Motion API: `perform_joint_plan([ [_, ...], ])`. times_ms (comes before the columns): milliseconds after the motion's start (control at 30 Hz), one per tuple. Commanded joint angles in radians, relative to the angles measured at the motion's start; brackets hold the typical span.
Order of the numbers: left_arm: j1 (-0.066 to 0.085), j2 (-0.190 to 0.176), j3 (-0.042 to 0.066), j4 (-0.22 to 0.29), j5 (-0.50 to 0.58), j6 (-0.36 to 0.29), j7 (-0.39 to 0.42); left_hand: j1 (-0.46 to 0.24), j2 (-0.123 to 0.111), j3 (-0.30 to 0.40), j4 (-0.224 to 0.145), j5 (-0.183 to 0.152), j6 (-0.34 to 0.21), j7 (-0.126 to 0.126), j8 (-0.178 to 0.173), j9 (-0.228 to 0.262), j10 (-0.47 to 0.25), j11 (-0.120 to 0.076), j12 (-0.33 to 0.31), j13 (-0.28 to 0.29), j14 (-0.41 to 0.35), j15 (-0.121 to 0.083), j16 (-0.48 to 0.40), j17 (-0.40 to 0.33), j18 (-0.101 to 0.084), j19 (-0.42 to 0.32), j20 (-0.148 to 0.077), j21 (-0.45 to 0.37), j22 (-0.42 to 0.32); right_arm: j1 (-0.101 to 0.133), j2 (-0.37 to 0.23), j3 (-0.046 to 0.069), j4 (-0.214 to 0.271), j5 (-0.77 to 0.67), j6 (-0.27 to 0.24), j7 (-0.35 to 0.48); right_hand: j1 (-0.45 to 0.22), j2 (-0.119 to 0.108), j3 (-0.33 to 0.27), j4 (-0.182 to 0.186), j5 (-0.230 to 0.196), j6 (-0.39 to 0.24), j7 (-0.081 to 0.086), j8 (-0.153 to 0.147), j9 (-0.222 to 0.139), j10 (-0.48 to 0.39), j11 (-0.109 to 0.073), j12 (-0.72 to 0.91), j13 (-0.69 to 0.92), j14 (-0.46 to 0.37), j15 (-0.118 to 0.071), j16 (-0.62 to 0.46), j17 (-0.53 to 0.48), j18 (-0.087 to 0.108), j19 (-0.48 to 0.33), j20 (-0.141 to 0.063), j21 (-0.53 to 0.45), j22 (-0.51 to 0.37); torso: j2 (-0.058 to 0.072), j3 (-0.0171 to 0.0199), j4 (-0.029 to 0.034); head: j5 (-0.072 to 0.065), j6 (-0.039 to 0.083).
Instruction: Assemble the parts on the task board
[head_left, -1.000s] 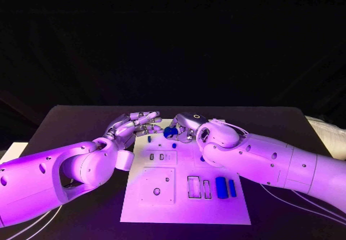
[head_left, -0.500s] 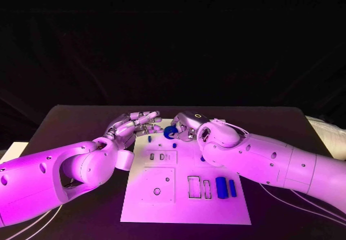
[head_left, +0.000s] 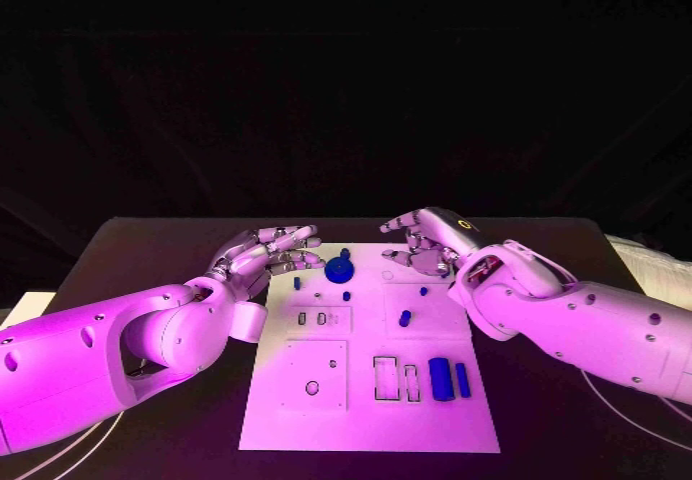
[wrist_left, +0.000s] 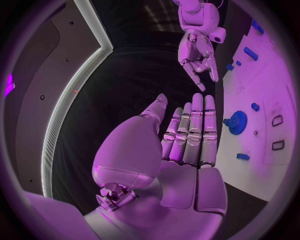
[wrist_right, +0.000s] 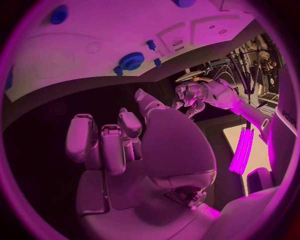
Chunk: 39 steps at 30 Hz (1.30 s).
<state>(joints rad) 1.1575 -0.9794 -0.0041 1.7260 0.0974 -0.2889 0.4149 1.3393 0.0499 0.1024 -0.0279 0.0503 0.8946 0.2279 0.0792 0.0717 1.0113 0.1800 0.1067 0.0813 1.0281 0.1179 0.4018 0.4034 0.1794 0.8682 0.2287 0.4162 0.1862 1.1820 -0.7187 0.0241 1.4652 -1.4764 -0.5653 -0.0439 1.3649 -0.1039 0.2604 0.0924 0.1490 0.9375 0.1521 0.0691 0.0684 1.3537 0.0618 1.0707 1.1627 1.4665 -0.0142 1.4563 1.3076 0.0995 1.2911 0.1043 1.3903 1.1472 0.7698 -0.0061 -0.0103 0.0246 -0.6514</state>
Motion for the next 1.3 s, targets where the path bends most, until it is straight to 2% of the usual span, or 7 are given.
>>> perform_joint_plan([
  [33, 0.001, 0.002, 0.000, -0.003, 0.010, 0.021, 0.006, 0.004, 0.008, 0.001, -0.007, 0.002, -0.005, 0.012, -0.005, 0.000, -0.007, -0.001, 0.002, -0.001, -0.007, 0.001, -0.006, 0.000, 0.002, -0.007, -0.001, -0.005, -0.001, 0.002, -0.053, 0.003, 0.032, 0.174, 0.088, 0.161, 0.025, -0.005, 0.008, -0.023, -0.002, 0.003, 0.003, -0.005, -0.001, -0.003, -0.001, -0.009, -0.005, 0.063, 0.003, 0.003, 0.060, -0.014, 0.002, -0.004, 0.004, -0.002, -0.007, 0.0040, -0.0113, 0.000, 0.003],
  [233, 0.001, 0.002, -0.001, -0.011, 0.013, 0.020, 0.006, 0.004, 0.008, 0.001, -0.007, 0.002, -0.005, 0.012, -0.005, 0.000, -0.007, -0.001, 0.002, -0.001, -0.007, 0.001, -0.006, 0.000, 0.002, -0.007, -0.001, -0.005, -0.001, -0.008, -0.177, 0.006, 0.043, 0.259, 0.155, 0.220, 0.046, -0.019, 0.014, -0.050, 0.000, 0.008, 0.004, -0.004, -0.001, -0.013, 0.000, -0.027, -0.016, 0.062, 0.003, -0.001, 0.055, -0.014, 0.000, -0.004, 0.003, -0.003, -0.014, 0.0100, -0.0262, 0.004, 0.001],
  [500, 0.000, 0.005, -0.002, -0.019, 0.014, 0.021, 0.008, 0.004, 0.007, 0.001, -0.007, 0.002, -0.005, 0.012, -0.005, 0.000, -0.007, -0.001, 0.002, -0.001, -0.007, 0.001, -0.006, 0.000, 0.002, -0.007, -0.001, -0.005, -0.002, -0.022, -0.216, 0.007, -0.021, 0.302, 0.193, 0.203, 0.033, -0.031, 0.004, -0.051, 0.024, 0.011, 0.003, -0.004, -0.001, -0.006, 0.001, -0.013, -0.004, 0.067, 0.004, 0.013, 0.081, -0.017, 0.009, -0.003, 0.009, 0.010, -0.019, 0.0139, -0.0357, 0.007, 0.001],
  [567, 0.000, 0.005, -0.002, -0.021, 0.014, 0.021, 0.008, 0.004, 0.007, 0.001, -0.007, 0.002, -0.005, 0.012, -0.005, 0.000, -0.007, -0.001, 0.002, -0.001, -0.007, 0.001, -0.006, 0.000, 0.002, -0.007, -0.001, -0.005, -0.002, -0.027, -0.212, 0.007, -0.037, 0.301, 0.202, 0.195, 0.030, -0.031, 0.002, -0.050, 0.027, 0.011, 0.003, -0.004, -0.001, -0.004, 0.001, -0.009, -0.001, 0.067, 0.004, 0.014, 0.083, -0.017, 0.009, -0.003, 0.009, 0.010, -0.019, 0.0156, -0.0363, 0.008, 0.000],
  [667, 0.000, 0.005, -0.003, -0.021, 0.014, 0.021, 0.007, 0.004, 0.007, 0.001, -0.007, 0.002, -0.005, 0.012, -0.005, 0.000, -0.007, -0.001, 0.002, -0.001, -0.007, 0.001, -0.006, 0.000, 0.002, -0.007, -0.001, -0.005, -0.002, -0.035, -0.197, 0.007, -0.065, 0.298, 0.209, 0.183, 0.028, -0.031, 0.001, -0.050, 0.029, 0.011, 0.003, -0.004, -0.001, 0.000, 0.001, -0.002, 0.005, 0.068, 0.004, 0.016, 0.085, -0.017, 0.009, -0.003, 0.009, 0.010, -0.018, 0.0129, -0.0344, 0.008, -0.001],
  [867, 0.000, 0.004, -0.003, -0.020, 0.014, 0.022, 0.007, 0.004, 0.007, 0.001, -0.007, 0.002, -0.005, 0.012, -0.005, 0.000, -0.007, -0.001, 0.002, -0.001, -0.007, 0.001, -0.006, 0.000, 0.002, -0.007, -0.001, -0.005, -0.002, -0.043, -0.156, 0.007, -0.118, 0.284, 0.210, 0.159, 0.024, -0.027, 0.000, -0.048, 0.034, 0.011, 0.004, -0.004, -0.001, 0.007, 0.001, 0.013, 0.016, 0.069, 0.004, 0.019, 0.092, -0.017, 0.010, -0.003, 0.010, 0.011, -0.017, 0.0120, -0.0311, 0.008, -0.004],
  [1300, 0.000, 0.004, -0.003, -0.018, 0.014, 0.023, 0.006, 0.004, 0.007, 0.001, -0.008, 0.002, -0.005, 0.012, -0.005, 0.001, -0.006, -0.001, 0.003, -0.001, -0.008, 0.001, -0.006, 0.000, 0.002, -0.007, -0.001, -0.004, -0.002, -0.048, -0.094, 0.007, -0.166, 0.257, 0.201, 0.108, 0.018, -0.012, 0.002, -0.045, 0.032, 0.020, 0.003, -0.001, 0.000, 0.020, 0.001, 0.037, 0.036, 0.071, 0.004, 0.025, 0.101, -0.017, 0.013, -0.003, 0.012, 0.016, -0.016, 0.0125, -0.0308, 0.010, -0.015],
])
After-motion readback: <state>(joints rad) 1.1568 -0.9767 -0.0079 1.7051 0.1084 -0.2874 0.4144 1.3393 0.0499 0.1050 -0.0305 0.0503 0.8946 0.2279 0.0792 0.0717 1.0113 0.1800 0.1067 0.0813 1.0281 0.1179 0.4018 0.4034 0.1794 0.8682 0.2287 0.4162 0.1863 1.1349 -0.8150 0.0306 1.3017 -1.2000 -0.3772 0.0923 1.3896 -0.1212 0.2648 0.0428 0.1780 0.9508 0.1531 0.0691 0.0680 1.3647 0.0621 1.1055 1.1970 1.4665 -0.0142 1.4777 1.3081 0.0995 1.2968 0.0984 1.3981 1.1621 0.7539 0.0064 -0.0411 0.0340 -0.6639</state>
